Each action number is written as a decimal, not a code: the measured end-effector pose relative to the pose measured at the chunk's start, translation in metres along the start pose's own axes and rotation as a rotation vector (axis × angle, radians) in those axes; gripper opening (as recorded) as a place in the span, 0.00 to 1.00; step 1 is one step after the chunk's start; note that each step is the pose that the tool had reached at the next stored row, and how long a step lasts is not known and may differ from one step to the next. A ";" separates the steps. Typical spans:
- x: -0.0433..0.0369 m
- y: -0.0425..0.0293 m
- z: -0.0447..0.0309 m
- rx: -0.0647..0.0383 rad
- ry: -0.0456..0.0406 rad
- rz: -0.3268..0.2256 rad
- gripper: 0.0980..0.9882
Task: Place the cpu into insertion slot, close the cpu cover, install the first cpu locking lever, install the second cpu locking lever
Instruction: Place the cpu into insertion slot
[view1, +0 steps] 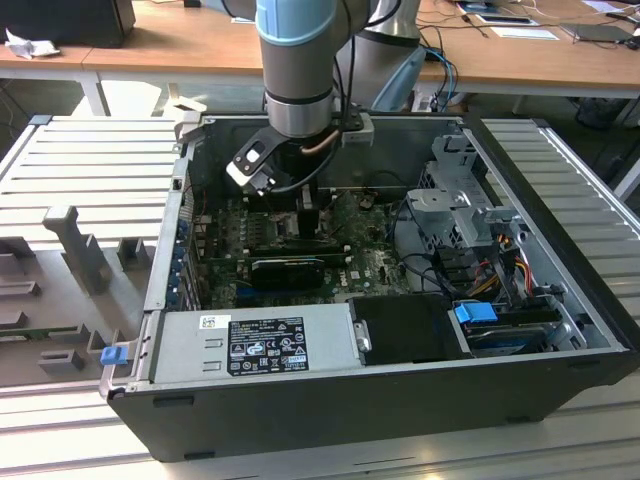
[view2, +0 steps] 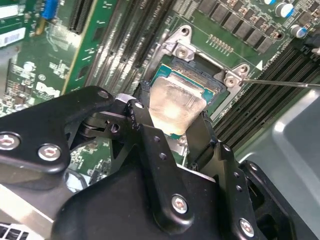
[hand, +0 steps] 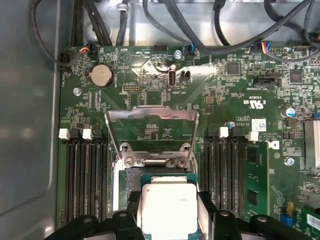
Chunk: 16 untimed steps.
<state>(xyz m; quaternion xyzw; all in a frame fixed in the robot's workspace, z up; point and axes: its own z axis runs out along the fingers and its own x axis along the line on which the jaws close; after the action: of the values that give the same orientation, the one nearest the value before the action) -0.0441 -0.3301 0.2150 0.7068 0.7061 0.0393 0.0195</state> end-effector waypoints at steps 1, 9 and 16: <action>0.0010 -0.0005 0.0008 0.000 -0.0001 0.001 0.49; 0.0063 -0.0019 0.0088 0.000 -0.0013 0.016 0.49; 0.0087 -0.0015 0.0140 0.000 -0.0013 0.016 0.49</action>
<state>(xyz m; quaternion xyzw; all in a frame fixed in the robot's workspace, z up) -0.0445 -0.3210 0.2012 0.7126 0.7003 0.0389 0.0195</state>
